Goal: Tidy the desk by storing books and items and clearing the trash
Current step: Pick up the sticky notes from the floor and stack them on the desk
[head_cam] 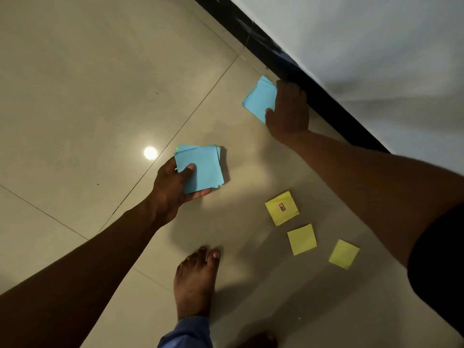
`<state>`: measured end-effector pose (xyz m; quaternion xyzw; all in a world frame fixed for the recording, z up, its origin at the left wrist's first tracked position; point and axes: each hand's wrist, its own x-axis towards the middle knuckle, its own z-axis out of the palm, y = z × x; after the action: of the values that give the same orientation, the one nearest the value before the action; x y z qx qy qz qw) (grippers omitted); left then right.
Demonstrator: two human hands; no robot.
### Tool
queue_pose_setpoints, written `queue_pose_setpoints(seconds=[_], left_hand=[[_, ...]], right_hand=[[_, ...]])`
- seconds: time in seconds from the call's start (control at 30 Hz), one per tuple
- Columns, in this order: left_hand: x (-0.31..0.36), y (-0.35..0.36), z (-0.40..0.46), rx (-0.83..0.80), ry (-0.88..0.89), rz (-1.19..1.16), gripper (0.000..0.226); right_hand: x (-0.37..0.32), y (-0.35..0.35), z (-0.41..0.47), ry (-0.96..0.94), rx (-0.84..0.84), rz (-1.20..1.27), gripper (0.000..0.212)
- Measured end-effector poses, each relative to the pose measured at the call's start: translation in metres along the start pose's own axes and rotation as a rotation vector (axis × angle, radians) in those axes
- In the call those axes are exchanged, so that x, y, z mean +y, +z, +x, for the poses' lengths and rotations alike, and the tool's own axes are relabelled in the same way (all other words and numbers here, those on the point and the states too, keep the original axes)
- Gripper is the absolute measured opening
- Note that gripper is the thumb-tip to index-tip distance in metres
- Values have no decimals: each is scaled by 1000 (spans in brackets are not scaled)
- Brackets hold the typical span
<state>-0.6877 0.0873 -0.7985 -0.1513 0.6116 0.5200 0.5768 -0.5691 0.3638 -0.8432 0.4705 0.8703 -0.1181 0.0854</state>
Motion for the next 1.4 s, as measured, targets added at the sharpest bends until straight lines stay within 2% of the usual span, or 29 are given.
queue_pose_setpoints(seconds=[0.17, 0.3, 0.4, 0.57, 0.63, 0.73, 0.83, 0.93, 1.0, 1.1, 1.23, 1.4], left_hand=[[-4, -15, 1, 15, 18, -20, 36], [-10, -21, -6, 28, 7, -34, 36], [-14, -22, -11, 33, 6, -51, 36], [-18, -19, -19, 57, 5, -42, 38], [-20, -16, -23, 54, 9, -39, 38], [-26, -10, -32, 56, 8, -57, 37], [-36, 1, -42, 45, -8, -69, 37], [-45, 12, -52, 38, -27, -57, 37], [-51, 19, -57, 31, -36, -50, 37], [-57, 25, -65, 38, -43, -30, 37], [-58, 35, -75, 41, -22, 59, 39], [-75, 50, -94, 14, -4, 167, 35]], right_hand=[[7, -4, 21, -132, -99, -153, 87], [5, -3, 22, -47, -75, -140, 92], [3, -6, 22, -5, -92, -138, 82], [6, -13, 4, 23, -81, -49, 47], [10, -15, -6, 88, -90, 68, 37], [19, -20, -24, 276, -174, 406, 16], [35, -22, -46, 387, -269, 662, 23], [46, -25, -69, 458, -303, 764, 17], [50, -29, -85, 577, -364, 932, 16], [55, -42, -117, 764, -483, 1234, 44], [56, -60, -172, 859, -592, 1483, 28], [51, -56, -235, 1009, -538, 1782, 44]])
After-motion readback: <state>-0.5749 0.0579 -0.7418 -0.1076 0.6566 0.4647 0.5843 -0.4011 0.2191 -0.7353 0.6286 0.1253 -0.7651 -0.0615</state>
